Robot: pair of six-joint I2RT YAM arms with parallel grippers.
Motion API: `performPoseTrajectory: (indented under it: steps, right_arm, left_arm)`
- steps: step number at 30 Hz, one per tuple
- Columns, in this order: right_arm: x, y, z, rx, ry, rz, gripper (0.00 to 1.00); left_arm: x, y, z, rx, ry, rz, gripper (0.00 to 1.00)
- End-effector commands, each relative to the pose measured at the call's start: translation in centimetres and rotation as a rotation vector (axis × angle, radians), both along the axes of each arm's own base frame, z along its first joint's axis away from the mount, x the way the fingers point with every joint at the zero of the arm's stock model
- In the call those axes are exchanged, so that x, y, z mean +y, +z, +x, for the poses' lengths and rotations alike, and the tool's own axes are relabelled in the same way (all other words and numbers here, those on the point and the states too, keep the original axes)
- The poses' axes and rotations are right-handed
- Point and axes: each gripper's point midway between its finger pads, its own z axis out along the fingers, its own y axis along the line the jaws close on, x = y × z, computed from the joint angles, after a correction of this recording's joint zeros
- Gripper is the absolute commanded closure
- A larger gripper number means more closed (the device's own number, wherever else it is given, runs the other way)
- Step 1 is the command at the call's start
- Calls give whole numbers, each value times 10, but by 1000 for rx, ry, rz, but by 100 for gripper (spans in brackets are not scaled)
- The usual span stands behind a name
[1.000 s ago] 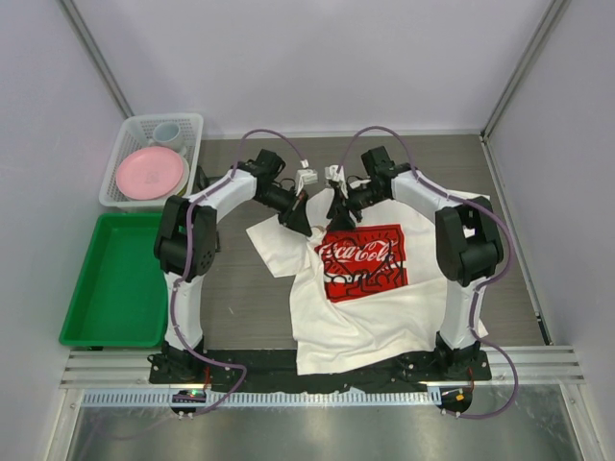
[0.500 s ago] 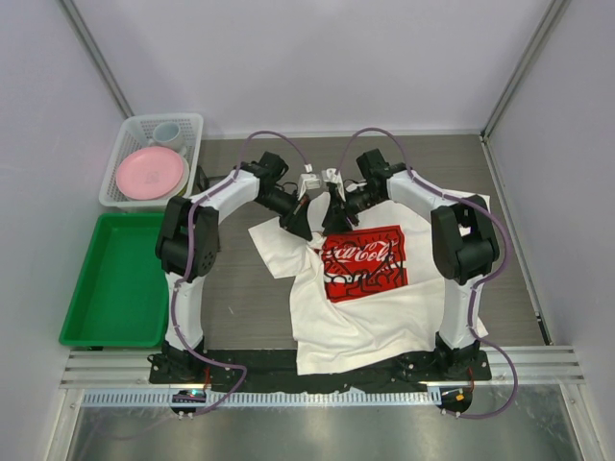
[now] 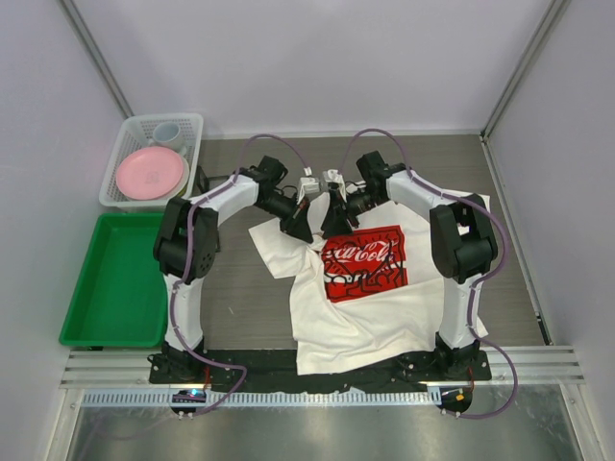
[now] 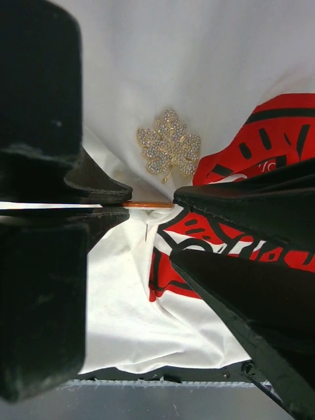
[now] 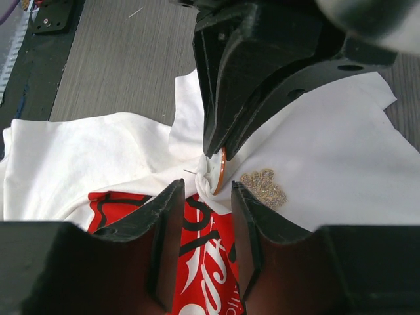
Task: Pin the brooch onto the clothing
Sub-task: Pass from the left arm to the right
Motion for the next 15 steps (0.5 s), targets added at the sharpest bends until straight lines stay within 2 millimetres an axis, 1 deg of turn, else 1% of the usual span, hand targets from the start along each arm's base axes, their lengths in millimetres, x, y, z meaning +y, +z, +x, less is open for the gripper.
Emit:
performPoseTrajectory:
  steps: [1,4,8,12,15]
  right_arm:
    - [-2,9,-1,33,-4,36,59]
    - [-8,9,5,66,-36,38,59]
    - [-15,9,8,68,-57,32,52]
    - [-12,9,6,95,-54,40,52]
    - [-9,4,4,117,-51,38,50]
  left_arm:
    - [-8,37,1,-137,-45,-115,100]
    - [-8,38,3,-163,-51,-121,100]
    - [-9,39,2,-171,-55,-125,100]
    - [-9,41,5,-188,-53,-129,100]
    - [-10,44,5,-202,-58,-136,100]
